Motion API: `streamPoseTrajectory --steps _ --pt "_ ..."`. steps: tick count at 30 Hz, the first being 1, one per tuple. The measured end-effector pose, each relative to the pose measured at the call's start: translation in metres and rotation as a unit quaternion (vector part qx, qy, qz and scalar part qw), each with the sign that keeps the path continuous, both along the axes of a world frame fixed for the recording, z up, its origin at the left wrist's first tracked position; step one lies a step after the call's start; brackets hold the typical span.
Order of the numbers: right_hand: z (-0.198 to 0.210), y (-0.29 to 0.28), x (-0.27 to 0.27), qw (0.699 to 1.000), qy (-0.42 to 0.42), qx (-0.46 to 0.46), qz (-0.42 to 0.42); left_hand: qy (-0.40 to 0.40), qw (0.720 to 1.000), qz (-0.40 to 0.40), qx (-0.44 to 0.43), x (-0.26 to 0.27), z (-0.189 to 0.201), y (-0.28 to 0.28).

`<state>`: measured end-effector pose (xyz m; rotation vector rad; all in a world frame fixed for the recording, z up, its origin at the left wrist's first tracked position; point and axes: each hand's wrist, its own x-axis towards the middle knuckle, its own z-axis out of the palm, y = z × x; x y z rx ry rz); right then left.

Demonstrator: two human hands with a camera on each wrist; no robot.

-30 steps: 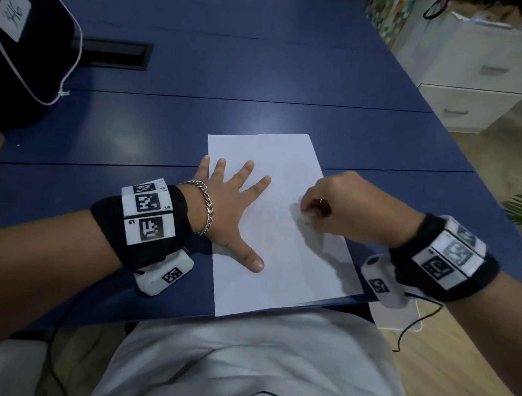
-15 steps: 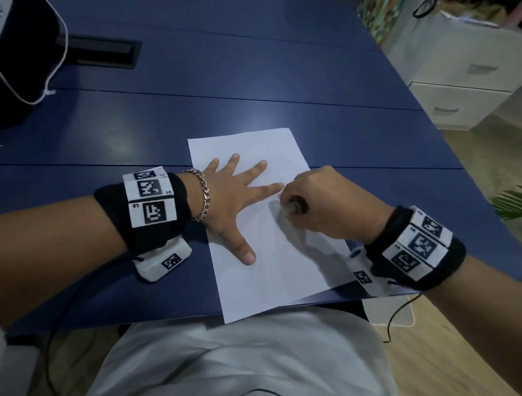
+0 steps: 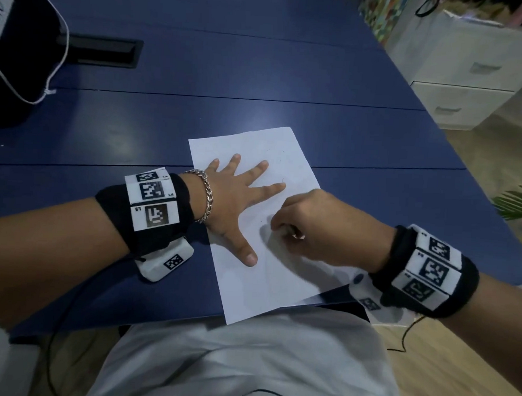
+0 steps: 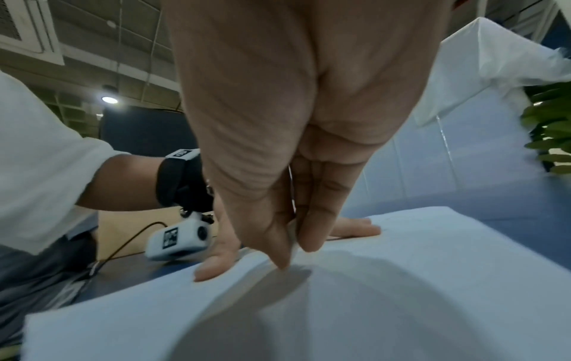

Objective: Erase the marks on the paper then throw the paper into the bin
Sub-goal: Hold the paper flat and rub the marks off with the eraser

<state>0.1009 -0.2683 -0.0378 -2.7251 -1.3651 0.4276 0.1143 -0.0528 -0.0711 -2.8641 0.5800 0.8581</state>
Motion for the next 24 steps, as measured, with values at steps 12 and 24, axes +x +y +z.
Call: streamPoseTrajectory --steps 12,24 --pt "0.000 -0.010 0.030 0.998 -0.016 0.028 -0.045 -0.029 0.999 0.016 -0.029 -0.010 0.000 -0.009" --pt "0.009 -0.001 0.015 0.998 -0.017 -0.024 -0.051 0.009 1.000 0.020 -0.018 -0.005 -0.002 -0.011"
